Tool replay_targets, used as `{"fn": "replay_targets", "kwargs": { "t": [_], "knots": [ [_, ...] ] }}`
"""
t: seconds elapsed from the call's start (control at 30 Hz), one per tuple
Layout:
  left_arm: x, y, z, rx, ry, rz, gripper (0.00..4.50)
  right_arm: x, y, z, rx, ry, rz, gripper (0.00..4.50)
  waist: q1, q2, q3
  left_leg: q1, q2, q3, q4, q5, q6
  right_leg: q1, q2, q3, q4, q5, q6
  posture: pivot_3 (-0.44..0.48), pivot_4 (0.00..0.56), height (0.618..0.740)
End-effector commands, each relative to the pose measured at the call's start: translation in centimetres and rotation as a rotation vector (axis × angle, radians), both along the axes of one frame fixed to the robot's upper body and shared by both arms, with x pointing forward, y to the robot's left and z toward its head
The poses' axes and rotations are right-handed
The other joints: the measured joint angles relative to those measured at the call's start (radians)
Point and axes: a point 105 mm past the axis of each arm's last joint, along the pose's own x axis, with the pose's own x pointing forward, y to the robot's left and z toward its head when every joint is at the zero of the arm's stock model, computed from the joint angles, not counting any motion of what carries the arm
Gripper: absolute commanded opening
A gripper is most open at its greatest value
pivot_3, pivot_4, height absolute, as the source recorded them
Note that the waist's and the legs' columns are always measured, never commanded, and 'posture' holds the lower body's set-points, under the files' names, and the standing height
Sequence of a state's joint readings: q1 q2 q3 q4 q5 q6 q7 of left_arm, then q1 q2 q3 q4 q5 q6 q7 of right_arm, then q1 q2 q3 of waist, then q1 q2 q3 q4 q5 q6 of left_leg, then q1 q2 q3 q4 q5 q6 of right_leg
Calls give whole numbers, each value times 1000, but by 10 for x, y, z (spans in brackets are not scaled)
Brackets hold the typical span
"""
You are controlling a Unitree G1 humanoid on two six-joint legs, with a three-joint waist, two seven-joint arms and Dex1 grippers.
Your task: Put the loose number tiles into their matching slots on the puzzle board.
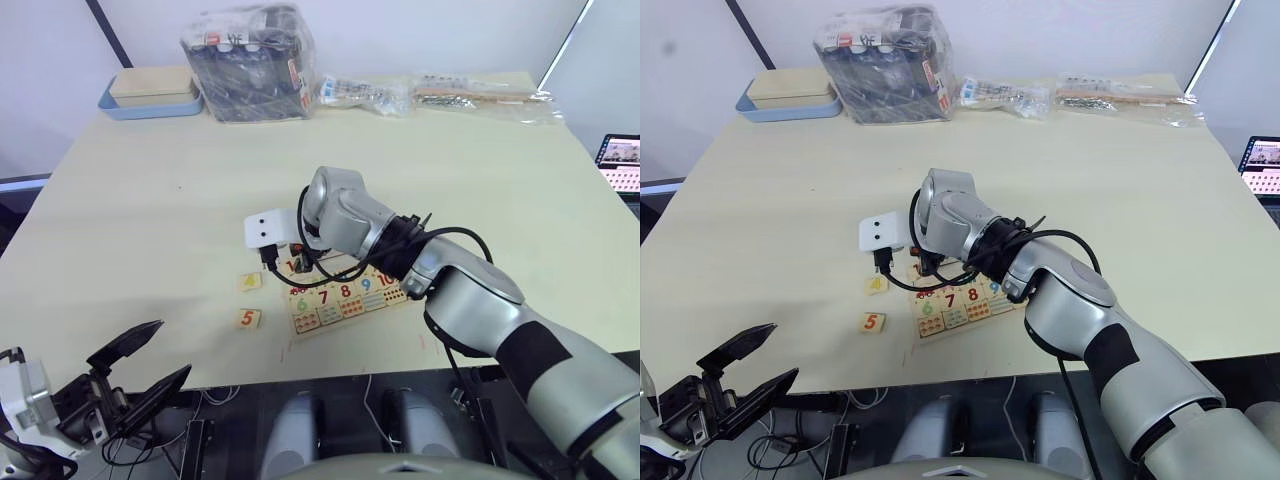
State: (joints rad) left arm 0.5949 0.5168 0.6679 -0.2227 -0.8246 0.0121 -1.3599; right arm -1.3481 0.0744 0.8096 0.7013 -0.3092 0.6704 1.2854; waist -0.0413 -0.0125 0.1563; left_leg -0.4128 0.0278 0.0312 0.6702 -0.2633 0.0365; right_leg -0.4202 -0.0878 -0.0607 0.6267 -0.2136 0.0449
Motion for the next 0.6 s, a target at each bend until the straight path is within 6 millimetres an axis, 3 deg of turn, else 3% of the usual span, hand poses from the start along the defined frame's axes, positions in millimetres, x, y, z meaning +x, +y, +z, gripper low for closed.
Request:
{"fn": "replay_targets", "kwargs": {
  "t": [0.03,0.6],
  "knots": [
    [-2,2,2,14,-12,5,4500,-3,3,4,6,-9,24,861,0,0,0,0,0,0,0,0,0,0,0,0,0,0,0,0,150,740],
    [-3,3,4,22,-8,5,4500,-6,4,-1,5,5,29,861,0,0,0,0,0,0,0,0,0,0,0,0,0,0,0,0,150,740]
  ]
}}
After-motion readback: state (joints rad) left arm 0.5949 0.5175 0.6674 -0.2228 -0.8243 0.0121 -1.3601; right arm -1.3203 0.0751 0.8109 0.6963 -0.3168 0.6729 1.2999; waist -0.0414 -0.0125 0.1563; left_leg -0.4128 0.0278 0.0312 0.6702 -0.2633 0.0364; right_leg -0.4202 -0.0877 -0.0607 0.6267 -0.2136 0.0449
